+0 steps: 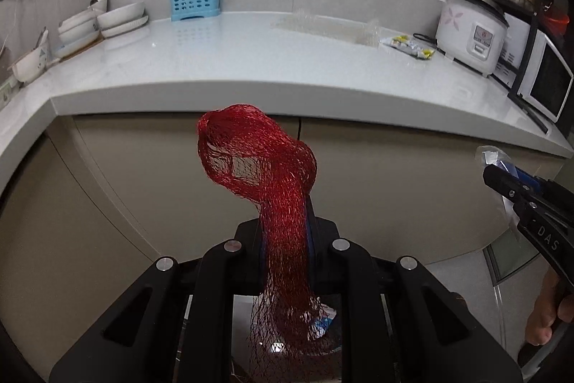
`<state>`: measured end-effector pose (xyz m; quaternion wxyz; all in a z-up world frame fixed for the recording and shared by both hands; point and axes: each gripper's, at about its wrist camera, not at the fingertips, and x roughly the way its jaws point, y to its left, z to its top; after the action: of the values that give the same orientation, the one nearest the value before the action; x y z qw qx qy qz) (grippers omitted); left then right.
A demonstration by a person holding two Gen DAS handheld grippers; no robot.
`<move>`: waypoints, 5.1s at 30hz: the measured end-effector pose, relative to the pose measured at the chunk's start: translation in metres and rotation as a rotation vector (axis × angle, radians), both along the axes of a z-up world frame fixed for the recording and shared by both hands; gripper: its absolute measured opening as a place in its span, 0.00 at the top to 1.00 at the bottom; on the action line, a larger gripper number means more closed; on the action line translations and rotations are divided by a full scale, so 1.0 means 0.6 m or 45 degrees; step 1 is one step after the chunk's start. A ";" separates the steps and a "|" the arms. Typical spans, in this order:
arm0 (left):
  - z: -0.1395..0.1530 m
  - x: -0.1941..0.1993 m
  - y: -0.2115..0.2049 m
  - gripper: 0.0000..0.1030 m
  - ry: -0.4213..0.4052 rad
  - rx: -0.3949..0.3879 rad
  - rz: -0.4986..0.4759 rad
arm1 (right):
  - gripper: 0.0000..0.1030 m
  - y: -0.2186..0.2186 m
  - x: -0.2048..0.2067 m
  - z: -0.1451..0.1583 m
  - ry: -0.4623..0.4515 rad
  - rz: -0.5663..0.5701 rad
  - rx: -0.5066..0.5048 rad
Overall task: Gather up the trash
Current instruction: 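Carry the red net and plastic bag down toward the wastebasket, then open both tools to drop the net and bag into the wastebasket, then raise both tools up toward the counter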
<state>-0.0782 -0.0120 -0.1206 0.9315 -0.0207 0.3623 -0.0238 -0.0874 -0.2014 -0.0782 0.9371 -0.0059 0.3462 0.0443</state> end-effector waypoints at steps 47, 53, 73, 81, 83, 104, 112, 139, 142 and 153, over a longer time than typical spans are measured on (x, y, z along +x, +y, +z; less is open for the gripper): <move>-0.697 0.135 -0.085 0.85 0.760 -0.118 -0.150 | 0.73 -0.010 0.060 -0.691 0.826 -0.119 0.016; -0.703 0.131 -0.095 0.79 0.781 -0.133 -0.191 | 0.73 -0.010 0.064 -0.700 0.846 -0.122 0.001; -0.683 0.132 -0.103 0.33 0.741 -0.105 -0.172 | 0.73 -0.016 0.064 -0.691 0.833 -0.128 0.030; -0.650 0.129 -0.071 0.09 0.656 -0.036 -0.082 | 0.73 -0.008 0.074 -0.690 0.807 -0.086 0.089; -0.644 0.127 -0.059 0.07 0.648 -0.022 -0.061 | 0.72 -0.004 0.078 -0.692 0.801 -0.075 0.099; -0.615 0.126 -0.021 0.06 0.638 -0.034 -0.005 | 0.37 0.008 0.079 -0.643 0.703 -0.025 0.161; -0.511 0.097 -0.006 0.06 0.489 -0.097 -0.072 | 0.15 -0.021 0.050 -0.502 0.511 -0.020 0.180; 0.020 0.079 -0.022 0.06 -0.025 -0.133 -0.161 | 0.07 -0.126 0.096 0.038 -0.077 -0.023 0.091; 0.070 0.102 -0.032 0.06 -0.063 -0.095 -0.154 | 0.07 -0.130 0.126 0.076 -0.083 -0.034 0.070; 0.204 0.265 -0.114 0.06 -0.110 -0.030 -0.213 | 0.07 -0.181 0.289 0.149 0.008 -0.114 0.153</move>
<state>0.0807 -0.0803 0.0019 0.9408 -0.0005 0.3219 -0.1066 0.0861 -0.3101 0.0110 0.9358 0.0659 0.3457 0.0231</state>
